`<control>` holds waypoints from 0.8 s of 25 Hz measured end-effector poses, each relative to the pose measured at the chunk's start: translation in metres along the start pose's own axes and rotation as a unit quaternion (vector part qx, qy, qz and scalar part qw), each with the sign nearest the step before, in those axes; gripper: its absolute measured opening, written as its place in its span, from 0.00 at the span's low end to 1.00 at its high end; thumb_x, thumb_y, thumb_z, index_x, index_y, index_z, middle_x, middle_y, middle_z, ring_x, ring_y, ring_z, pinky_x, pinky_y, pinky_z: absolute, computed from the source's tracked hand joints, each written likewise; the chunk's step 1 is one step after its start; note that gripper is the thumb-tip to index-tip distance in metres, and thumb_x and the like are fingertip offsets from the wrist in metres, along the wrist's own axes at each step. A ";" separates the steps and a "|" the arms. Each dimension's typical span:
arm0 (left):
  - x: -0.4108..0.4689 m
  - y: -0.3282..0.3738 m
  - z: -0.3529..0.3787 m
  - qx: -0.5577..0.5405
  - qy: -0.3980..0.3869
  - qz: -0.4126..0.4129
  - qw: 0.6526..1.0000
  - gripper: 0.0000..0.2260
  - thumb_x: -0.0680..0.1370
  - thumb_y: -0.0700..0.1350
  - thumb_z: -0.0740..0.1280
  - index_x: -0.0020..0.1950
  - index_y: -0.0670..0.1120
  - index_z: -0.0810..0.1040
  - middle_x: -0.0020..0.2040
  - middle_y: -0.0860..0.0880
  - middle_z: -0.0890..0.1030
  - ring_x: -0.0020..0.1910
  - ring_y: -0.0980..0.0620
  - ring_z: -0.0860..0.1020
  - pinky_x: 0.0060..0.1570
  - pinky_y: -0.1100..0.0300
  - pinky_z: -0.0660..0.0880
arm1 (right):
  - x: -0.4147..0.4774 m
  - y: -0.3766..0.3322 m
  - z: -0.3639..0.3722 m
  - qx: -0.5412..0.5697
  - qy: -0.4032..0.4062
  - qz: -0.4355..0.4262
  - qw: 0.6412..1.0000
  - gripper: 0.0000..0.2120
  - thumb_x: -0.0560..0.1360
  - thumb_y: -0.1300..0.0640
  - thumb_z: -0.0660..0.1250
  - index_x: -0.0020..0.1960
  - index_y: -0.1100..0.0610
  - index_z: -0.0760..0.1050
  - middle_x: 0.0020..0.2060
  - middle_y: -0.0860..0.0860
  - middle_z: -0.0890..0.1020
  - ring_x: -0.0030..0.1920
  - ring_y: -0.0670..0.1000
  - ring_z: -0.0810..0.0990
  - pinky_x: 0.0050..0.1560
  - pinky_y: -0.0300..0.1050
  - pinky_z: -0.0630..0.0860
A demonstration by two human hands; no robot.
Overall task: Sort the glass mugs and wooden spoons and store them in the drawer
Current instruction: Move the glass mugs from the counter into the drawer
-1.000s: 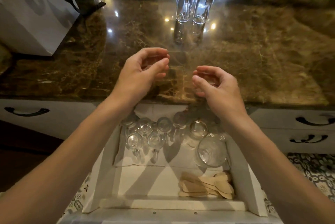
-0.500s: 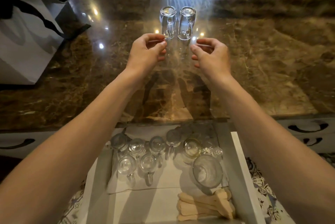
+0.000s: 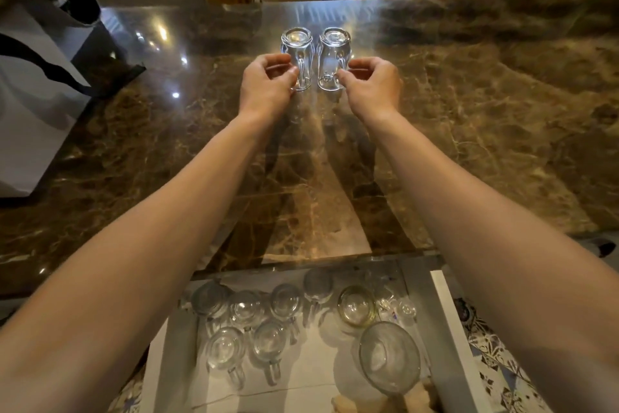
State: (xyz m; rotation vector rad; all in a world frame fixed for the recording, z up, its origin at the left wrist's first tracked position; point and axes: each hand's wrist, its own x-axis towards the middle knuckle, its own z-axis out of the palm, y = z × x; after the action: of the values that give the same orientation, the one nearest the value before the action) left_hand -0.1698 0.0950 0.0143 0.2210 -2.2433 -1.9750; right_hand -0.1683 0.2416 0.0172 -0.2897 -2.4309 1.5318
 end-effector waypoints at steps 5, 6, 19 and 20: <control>0.012 -0.018 0.017 0.019 0.039 -0.008 0.999 0.14 0.74 0.43 0.71 0.58 0.42 0.76 0.50 0.48 0.80 0.52 0.54 0.79 0.58 0.53 0.76 | 0.018 0.011 0.013 -0.007 0.009 0.012 1.000 0.13 0.73 0.54 0.71 0.55 0.58 0.80 0.49 0.51 0.84 0.49 0.48 0.81 0.56 0.47 0.77; 0.014 -0.019 0.019 0.019 0.038 -0.011 0.999 0.14 0.74 0.44 0.71 0.58 0.43 0.76 0.51 0.48 0.81 0.52 0.54 0.79 0.58 0.54 0.76 | 0.022 0.013 0.015 0.004 0.016 0.018 1.000 0.13 0.72 0.55 0.72 0.54 0.58 0.80 0.48 0.51 0.84 0.48 0.48 0.81 0.55 0.48 0.78; 0.043 -0.020 0.028 0.123 0.062 0.080 0.987 0.10 0.74 0.42 0.70 0.54 0.43 0.79 0.43 0.53 0.79 0.43 0.61 0.78 0.42 0.76 0.74 | 0.050 0.012 0.027 -0.030 0.008 0.012 0.999 0.06 0.69 0.55 0.75 0.45 0.55 0.84 0.39 0.49 0.85 0.43 0.48 0.83 0.51 0.50 0.80; 0.043 -0.021 0.029 0.127 0.064 0.082 0.986 0.09 0.74 0.42 0.70 0.54 0.42 0.79 0.43 0.53 0.79 0.42 0.61 0.78 0.42 0.75 0.74 | 0.050 0.012 0.028 -0.037 0.016 0.016 0.999 0.05 0.69 0.56 0.75 0.44 0.54 0.84 0.38 0.49 0.84 0.42 0.49 0.83 0.50 0.50 0.80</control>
State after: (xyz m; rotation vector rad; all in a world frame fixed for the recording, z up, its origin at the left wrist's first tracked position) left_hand -0.2176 0.1114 -0.0096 0.1789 -2.3418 -1.5478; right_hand -0.2243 0.2385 -0.0001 -0.3648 -2.4727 1.4418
